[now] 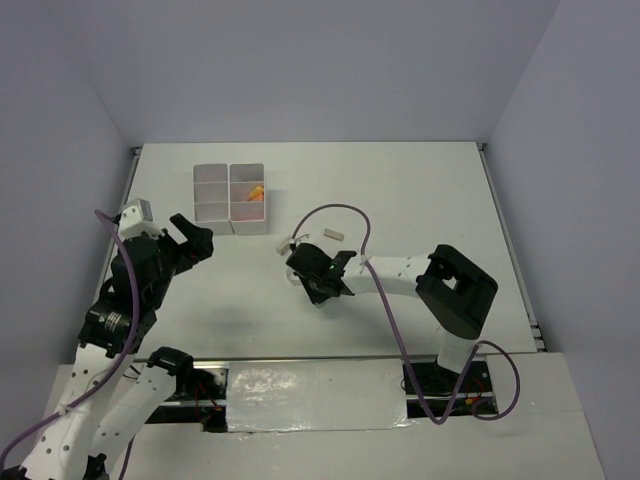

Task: Sort the stationery into containers
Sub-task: Pick up the pen from the center of the board.

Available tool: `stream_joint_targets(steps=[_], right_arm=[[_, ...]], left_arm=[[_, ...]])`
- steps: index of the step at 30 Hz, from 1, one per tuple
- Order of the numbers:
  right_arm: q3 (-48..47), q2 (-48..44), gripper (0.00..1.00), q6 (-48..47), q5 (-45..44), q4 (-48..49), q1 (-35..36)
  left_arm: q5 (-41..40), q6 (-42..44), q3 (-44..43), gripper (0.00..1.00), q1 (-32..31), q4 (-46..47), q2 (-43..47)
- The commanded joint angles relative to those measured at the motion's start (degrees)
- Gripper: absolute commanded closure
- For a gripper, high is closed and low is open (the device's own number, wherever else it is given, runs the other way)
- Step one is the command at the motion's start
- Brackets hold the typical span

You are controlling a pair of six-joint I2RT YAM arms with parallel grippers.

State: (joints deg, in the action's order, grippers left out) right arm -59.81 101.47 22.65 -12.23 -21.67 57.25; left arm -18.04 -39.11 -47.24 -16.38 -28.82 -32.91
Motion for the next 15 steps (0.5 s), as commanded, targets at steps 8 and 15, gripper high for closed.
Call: stream_joint_targets(steps=[8,15], right_arm=[[10.4,-20.0,1.0,-4.9,6.2,10.0,2.1],[15.5,-35.0,1.0,-4.6,7.2,18.6,2.0]], left_arm=[[25.3,-4.6,10.0,0.01,-0.2,14.8,-5.7],[31.6,-13.9,14.7,0.05,-9.5,34.5,-8.8]])
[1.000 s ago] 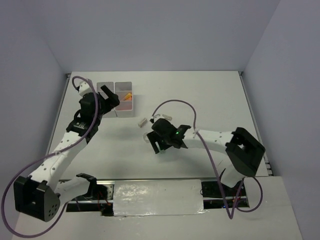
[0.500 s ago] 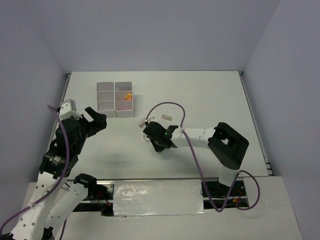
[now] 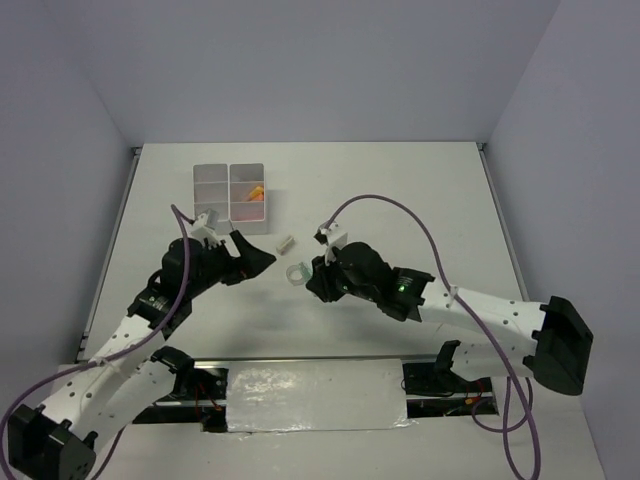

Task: Sort the stationery into containers
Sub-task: Pick up the pen from the center of the board, then place the pen in the storage box.

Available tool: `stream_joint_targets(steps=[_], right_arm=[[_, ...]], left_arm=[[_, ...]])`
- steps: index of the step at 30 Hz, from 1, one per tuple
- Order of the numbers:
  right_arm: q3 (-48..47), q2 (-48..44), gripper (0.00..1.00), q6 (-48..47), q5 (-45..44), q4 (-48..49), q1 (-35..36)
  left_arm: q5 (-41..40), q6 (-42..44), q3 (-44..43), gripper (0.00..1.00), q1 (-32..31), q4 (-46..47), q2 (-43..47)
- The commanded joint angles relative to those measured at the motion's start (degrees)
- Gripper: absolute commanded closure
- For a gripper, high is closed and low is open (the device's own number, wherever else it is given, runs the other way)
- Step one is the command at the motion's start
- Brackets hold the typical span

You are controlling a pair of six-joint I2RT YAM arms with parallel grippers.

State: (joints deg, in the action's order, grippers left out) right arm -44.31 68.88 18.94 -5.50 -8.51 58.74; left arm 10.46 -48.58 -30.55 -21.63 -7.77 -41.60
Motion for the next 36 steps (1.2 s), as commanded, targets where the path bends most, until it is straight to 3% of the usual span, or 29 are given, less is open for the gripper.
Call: stream_joint_targets(steps=[1,8,17,22,25,26,28,29,30,31,32,33,34,35,36], right_arm=[[-0.2,-3.0,1.0,-0.6,0.2,5.1,0.6],[-1.7,-8.0,1.0,1.5,0.2,5.8,0.5],[-3.4,-8.1,1.0,2.1,-0.9,6.8,0.9],[-5.2,-5.9,1.0,2.2,-4.4,6.8,2.0],[-6.7,-4.3,1.0,2.2,-7.3,6.5,2.7],[-7.3,-3.6,1.0,2.2,-7.9,6.6,2.7],[-7.9,-2.6,1.0,2.2,-8.6,6.7,2.6],[-8.5,-2.3,1.0,2.2,-8.7,6.6,2.7],[-8.8,-2.1,0.98,2.2,-8.7,6.5,2.7],[-8.9,-1.8,0.92,2.0,-8.6,6.6,2.7],[-8.9,-1.9,0.63,1.7,-7.9,6.5,2.7],[-8.5,-2.3,0.41,1.5,-7.7,6.6,2.7],[-6.9,-3.9,0.28,1.8,-7.8,7.2,2.5],[-5.7,-5.1,0.09,1.8,-8.8,7.5,2.7],[-4.5,-6.6,0.0,1.7,-9.5,7.8,2.5]], left_arm=[[2.2,-4.9,-2.3,0.05,-5.8,14.0,-1.3],[-0.2,-7.0,-3.3,0.08,-14.1,22.4,-6.3],[-1.3,-7.7,-2.9,0.2,-15.9,25.7,-10.4],[-0.4,-8.8,-3.0,0.44,-16.6,28.5,-12.5],[1.0,-9.9,-2.9,0.62,-17.1,30.5,-14.1],[1.7,-10.5,-2.8,0.73,-17.2,31.1,-15.0],[2.3,-10.8,-2.6,0.81,-17.6,32.5,-15.6],[2.5,-10.7,-2.6,0.95,-17.7,32.7,-16.0],[2.2,-10.5,-2.8,1.0,-17.7,32.6,-16.0],[1.8,-10.1,-2.9,1.0,-17.7,32.5,-15.9],[1.5,-8.0,-3.3,1.0,-17.7,31.3,-15.5],[-0.5,-6.4,-4.8,1.0,-17.7,29.9,-15.3],[-2.4,-4.1,-5.7,1.0,-17.7,28.1,-14.9],[-5.1,1.3,-7.9,1.0,-17.7,23.5,-14.3],[-12.1,3.8,-9.0,1.0,-17.7,21.2,-14.1]])
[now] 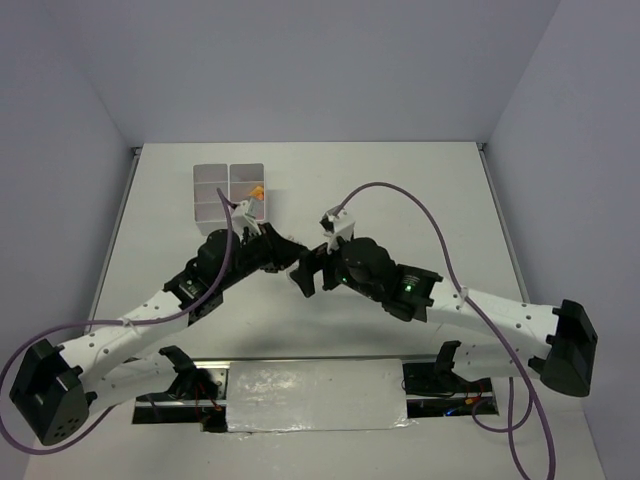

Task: Sort the stationery into containers
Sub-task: Place the pen in the storage box.

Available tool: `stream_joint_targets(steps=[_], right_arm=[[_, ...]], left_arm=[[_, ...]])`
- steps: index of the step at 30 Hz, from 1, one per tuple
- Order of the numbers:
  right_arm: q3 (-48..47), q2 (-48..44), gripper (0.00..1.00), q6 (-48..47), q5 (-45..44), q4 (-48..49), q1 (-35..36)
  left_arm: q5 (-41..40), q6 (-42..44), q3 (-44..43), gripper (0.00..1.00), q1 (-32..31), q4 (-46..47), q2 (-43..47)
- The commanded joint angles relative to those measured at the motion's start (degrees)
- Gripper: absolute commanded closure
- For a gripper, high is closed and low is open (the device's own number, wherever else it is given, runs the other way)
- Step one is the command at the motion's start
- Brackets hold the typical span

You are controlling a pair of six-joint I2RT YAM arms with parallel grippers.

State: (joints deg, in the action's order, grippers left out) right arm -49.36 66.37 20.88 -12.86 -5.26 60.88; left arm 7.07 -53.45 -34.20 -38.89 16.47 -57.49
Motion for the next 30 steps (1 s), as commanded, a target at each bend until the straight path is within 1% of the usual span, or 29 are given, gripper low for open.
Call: stream_joint_targets(steps=[1,2,3,4,5,6,7,8,9,10,11,12,13,14,18,20,21,22,24,26,30], right_arm=[[2.7,-7.0,0.0,-0.1,-2.8,4.4,0.0],[3.6,-8.5,0.0,-0.1,-4.6,3.7,-0.3],[4.4,-10.2,0.0,0.1,-5.6,2.2,-0.5],[5.8,-13.3,0.0,0.2,-6.3,1.5,-1.1],[6.4,-14.8,0.0,0.0,-7.2,0.4,-1.2],[7.3,-17.6,0.0,-0.3,-7.4,-0.1,-1.2],[7.7,-18.8,0.0,-0.5,-7.7,-0.7,-1.6],[8.1,-20.8,0.0,-0.9,-8.3,-1.9,-1.6],[8.2,-21.7,0.0,-1.1,-8.7,-2.7,-1.6],[8.1,-22.3,0.0,-1.3,-9.0,-3.4,-1.8],[8.1,-22.9,0.0,-1.5,-9.3,-4.7,-1.9],[8.2,-23.9,0.0,-1.9,-9.5,-5.2,-1.9],[8.2,-24.4,0.0,-2.1,-9.5,-5.6,-2.0],[8.4,-24.7,0.0,-2.2,-9.5,-6.2,-2.0],[9.2,-26.3,0.0,-3.2,-9.5,-6.9,-2.1],[9.9,-26.7,0.0,-4.2,-9.0,-6.7,-2.3],[10.3,-26.8,0.0,-4.6,-8.2,-6.2,-2.4],[10.7,-26.7,0.0,-4.9,-7.3,-5.1,-2.5],[11.1,-25.6,0.0,-5.5,-5.3,-4.8,-2.9],[10.9,-24.1,0.0,-5.8,-4.8,-5.1,-2.8],[10.6,-23.6,0.0,-6.9,-5.0,-5.1,-3.2]], left_arm=[[-13.9,13.2,-6.0,1.0,-0.5,-5.1,1.9],[-18.8,14.8,-5.8,1.0,-0.5,-6.0,1.9],[-28.0,15.3,-5.2,1.0,-0.3,-5.5,1.9],[-31.5,16.3,-4.4,1.0,-0.2,-3.9,1.9],[-34.2,18.4,-2.6,1.0,0.2,1.1,1.4],[-40.3,19.6,-2.0,1.0,0.3,3.5,0.9],[-42.6,21.5,-2.0,1.0,0.8,5.7,-1.0],[-44.1,22.2,-2.5,1.0,2.8,8.6,-2.5],[-45.0,22.8,-3.3,1.0,4.0,10.1,-3.9],[-45.1,23.5,-5.1,1.0,5.3,11.0,-7.2],[-45.5,24.3,-5.7,1.0,7.3,14.2,-9.0],[-46.3,26.3,-6.2,1.0,8.0,16.2,-10.8],[-47.7,26.7,-7.6,1.0,8.8,17.4,-14.5],[-47.9,27.3,-8.2,1.0,10.5,18.6,-16.3],[-47.8,29.1,-10.3,1.0,12.9,25.2,-24.9],[-48.7,29.6,-10.2,1.0,13.1,27.6,-26.5],[-48.1,31.6,-9.3,1.0,13.1,32.4,-28.1],[-47.9,32.5,-8.9,1.0,13.1,34.7,-28.8],[-48.1,33.4,-8.6,0.95,13.5,38.4,-31.1],[-48.0,33.3,-9.0,0.92,14.1,38.8,-32.6],[-47.3,33.1,-9.3,0.91,14.8,39.8,-34.9]])
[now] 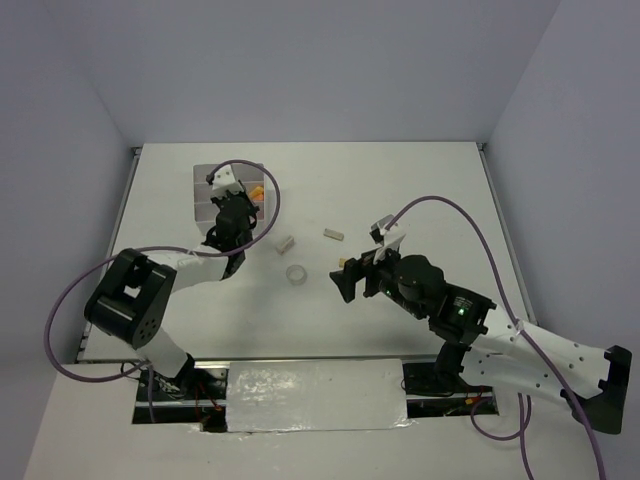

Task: Sort the stationery into containers
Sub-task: Place the pen in the storage box.

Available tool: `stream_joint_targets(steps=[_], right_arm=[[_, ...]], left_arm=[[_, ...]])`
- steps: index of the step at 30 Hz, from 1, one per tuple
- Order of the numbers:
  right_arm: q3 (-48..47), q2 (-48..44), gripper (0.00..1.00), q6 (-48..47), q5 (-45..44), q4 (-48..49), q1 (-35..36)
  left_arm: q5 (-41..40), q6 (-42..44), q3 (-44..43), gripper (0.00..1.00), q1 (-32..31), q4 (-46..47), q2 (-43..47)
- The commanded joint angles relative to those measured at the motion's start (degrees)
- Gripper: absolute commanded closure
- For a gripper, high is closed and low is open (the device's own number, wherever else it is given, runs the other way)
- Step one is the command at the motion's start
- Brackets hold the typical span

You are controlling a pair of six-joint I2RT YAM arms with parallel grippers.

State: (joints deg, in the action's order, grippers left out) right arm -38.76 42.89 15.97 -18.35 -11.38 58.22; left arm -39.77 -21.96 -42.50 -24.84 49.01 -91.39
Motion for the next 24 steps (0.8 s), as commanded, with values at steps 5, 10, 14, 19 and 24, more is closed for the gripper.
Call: stream_joint_targets(steps=[5,10,14,19,24], right_arm=[[-0.4,0.4,0.0,-2.9,2.2,1.9,-2.0],[-0.8,1.8,0.0,-3.0,3.6,1.9,-3.1],[-0.3,1.1,0.0,-2.9,4.2,2.0,-3.6],[0.1,0.2,0.0,-2.6,5.3,2.1,-4.5],[0.4,-0.3,0.0,-2.4,6.0,2.1,-5.1]], left_arm=[[-0.5,0.4,0.4,0.84,0.8,8.3,-1.6],[0.6,-0.3,0.5,0.59,1.2,8.5,-3.5],[1.1,-1.3,1.7,0.51,1.5,8.9,-3.6],[0.9,-2.0,3.6,0.46,1.5,9.6,-2.3],[0.1,-1.6,3.5,0.45,1.6,8.6,-2.0]])
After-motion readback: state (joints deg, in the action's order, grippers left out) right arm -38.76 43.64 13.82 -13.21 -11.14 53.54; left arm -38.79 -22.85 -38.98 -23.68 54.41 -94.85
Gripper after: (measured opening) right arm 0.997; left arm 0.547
